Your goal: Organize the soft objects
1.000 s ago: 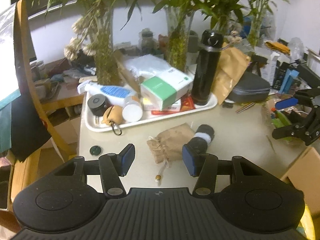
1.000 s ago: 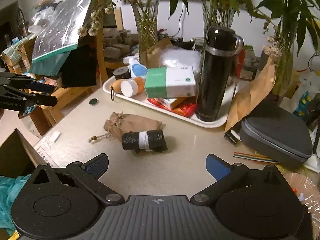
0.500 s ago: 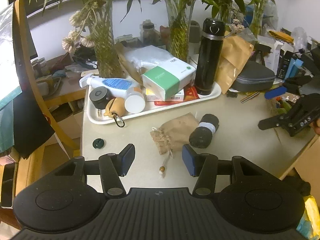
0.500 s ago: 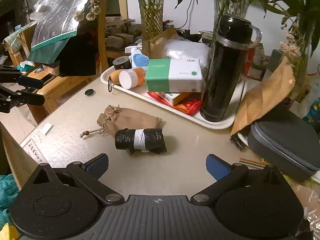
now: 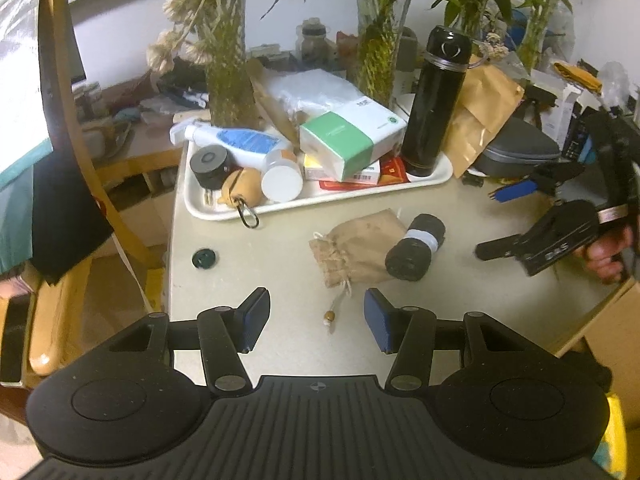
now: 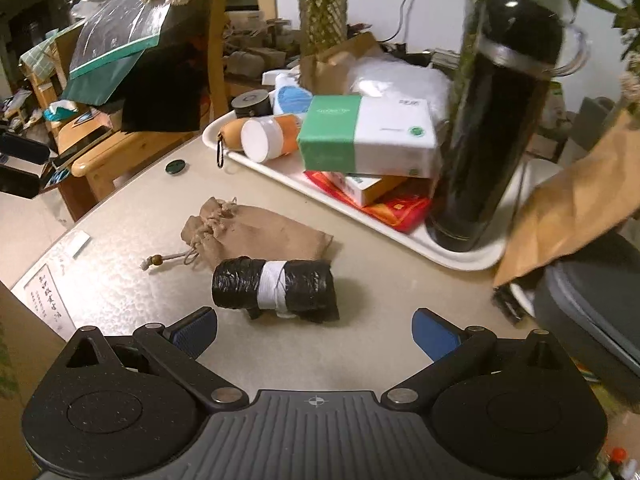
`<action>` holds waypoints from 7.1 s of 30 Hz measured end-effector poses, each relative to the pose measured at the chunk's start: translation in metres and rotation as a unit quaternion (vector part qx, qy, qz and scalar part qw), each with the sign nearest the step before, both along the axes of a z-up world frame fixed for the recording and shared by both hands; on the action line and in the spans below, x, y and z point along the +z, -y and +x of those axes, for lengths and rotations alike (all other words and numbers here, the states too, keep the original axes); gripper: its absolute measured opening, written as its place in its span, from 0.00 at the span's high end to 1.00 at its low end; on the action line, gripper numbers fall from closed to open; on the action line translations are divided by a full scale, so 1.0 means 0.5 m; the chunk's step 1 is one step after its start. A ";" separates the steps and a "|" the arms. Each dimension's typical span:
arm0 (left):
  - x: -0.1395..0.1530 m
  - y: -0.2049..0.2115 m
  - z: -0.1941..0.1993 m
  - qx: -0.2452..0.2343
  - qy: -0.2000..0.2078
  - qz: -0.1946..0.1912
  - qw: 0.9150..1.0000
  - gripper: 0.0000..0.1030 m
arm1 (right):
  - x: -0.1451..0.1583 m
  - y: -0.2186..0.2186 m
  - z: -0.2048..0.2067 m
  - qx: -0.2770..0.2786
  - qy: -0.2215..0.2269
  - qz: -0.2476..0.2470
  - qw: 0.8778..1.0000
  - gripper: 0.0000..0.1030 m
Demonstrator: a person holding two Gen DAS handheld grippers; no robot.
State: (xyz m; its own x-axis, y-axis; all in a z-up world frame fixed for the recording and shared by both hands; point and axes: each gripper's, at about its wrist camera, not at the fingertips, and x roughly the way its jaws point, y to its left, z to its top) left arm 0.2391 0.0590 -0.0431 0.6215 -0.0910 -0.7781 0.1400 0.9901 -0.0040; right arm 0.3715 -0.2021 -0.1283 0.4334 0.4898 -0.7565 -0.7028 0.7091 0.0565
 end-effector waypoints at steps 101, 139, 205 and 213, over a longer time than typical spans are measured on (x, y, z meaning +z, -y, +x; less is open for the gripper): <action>-0.234 0.015 0.225 -0.067 -0.043 -0.049 0.996 0.89 | 0.181 0.142 -0.159 -0.145 0.052 0.069 0.986 0.17; 0.117 0.011 -0.029 -0.049 0.084 -0.009 0.995 0.90 | 0.228 0.134 -0.282 -0.107 0.050 0.139 0.983 0.17; 0.123 0.092 -0.485 0.043 0.093 -0.037 0.994 0.06 | 0.268 0.055 -0.614 -0.166 0.018 0.019 0.986 0.00; 0.096 0.112 -0.496 0.040 0.060 -0.047 0.996 0.00 | 0.239 0.054 -0.671 -0.178 0.000 -0.014 0.984 0.00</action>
State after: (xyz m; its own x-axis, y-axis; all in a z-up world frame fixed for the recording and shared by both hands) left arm -0.0091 0.0030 0.0050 0.7172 -0.1071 -0.6885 0.0659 0.9941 -0.0860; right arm 0.0360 -0.2290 -0.0088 0.5735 0.2869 -0.7673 -0.4104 0.9113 0.0340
